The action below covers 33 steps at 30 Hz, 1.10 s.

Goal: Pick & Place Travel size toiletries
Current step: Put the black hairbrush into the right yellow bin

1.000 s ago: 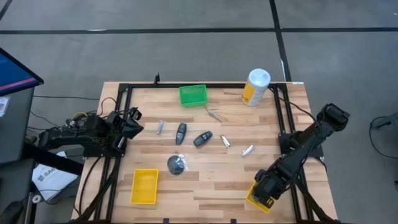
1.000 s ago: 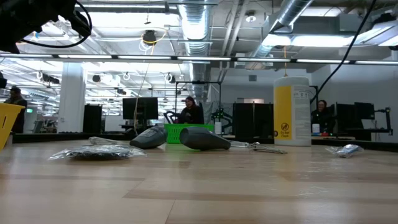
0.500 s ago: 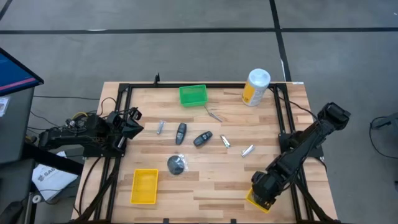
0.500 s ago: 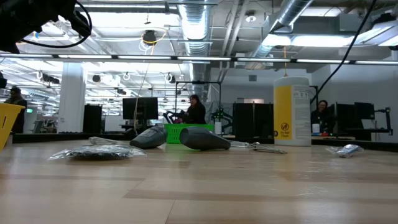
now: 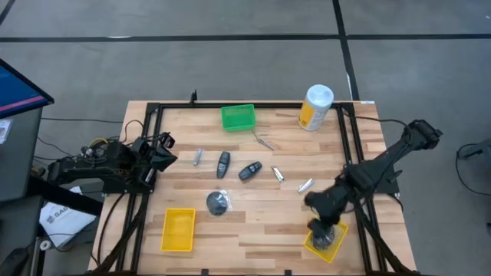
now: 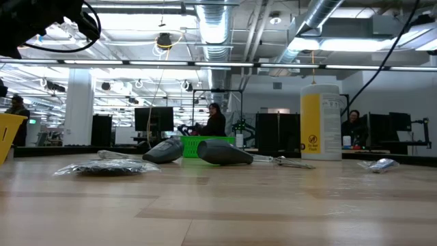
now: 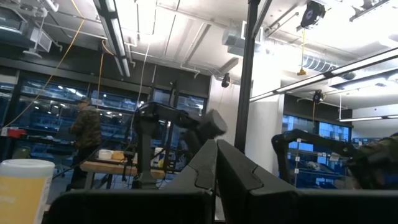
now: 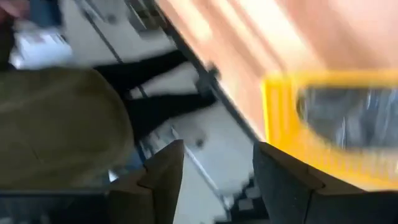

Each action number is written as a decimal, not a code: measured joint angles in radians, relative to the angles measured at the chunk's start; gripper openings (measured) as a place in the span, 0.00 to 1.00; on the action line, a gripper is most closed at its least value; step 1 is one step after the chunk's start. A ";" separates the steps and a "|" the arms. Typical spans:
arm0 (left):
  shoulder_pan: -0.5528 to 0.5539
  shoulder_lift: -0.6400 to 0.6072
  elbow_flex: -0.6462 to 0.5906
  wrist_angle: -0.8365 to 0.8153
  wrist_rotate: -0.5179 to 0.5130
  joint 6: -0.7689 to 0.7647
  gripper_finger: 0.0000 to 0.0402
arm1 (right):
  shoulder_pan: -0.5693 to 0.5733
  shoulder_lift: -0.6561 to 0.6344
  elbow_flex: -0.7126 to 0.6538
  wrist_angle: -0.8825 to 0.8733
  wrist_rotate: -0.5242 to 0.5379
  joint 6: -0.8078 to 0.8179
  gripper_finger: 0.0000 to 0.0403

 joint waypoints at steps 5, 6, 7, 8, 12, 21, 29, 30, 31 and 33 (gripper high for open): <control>0.000 0.000 0.000 0.000 -0.001 0.000 0.00 | -0.103 -0.010 0.034 0.145 0.090 -0.166 0.44; 0.000 0.000 0.000 0.000 -0.001 0.000 0.00 | -0.124 -0.010 0.034 0.192 0.099 -0.200 0.44; 0.000 0.000 0.000 0.000 -0.001 0.000 0.00 | -0.147 -0.009 0.034 0.229 0.110 -0.231 0.44; 0.000 0.000 0.000 0.000 -0.001 0.000 0.00 | -0.169 -0.005 0.034 0.260 0.117 -0.257 0.44; 0.000 0.000 0.000 0.000 -0.004 0.000 0.00 | -0.256 0.024 0.033 0.322 0.124 -0.351 0.47; 0.000 0.000 0.000 0.000 -0.003 -0.002 0.00 | -0.382 0.163 0.034 0.488 0.115 -0.548 0.52; 0.000 0.000 0.000 0.000 -0.003 -0.002 0.00 | -0.427 0.333 0.176 0.445 0.133 -0.739 0.48; 0.000 0.000 0.000 0.000 -0.003 -0.003 0.00 | -0.430 0.360 0.211 0.415 0.139 -0.770 0.48; 0.000 0.000 0.000 0.000 -0.003 -0.003 0.00 | -0.431 0.387 0.252 0.391 0.141 -0.801 0.48; 0.000 0.001 0.000 -0.001 0.000 -0.003 0.00 | -0.430 0.437 0.334 0.294 0.150 -0.872 0.47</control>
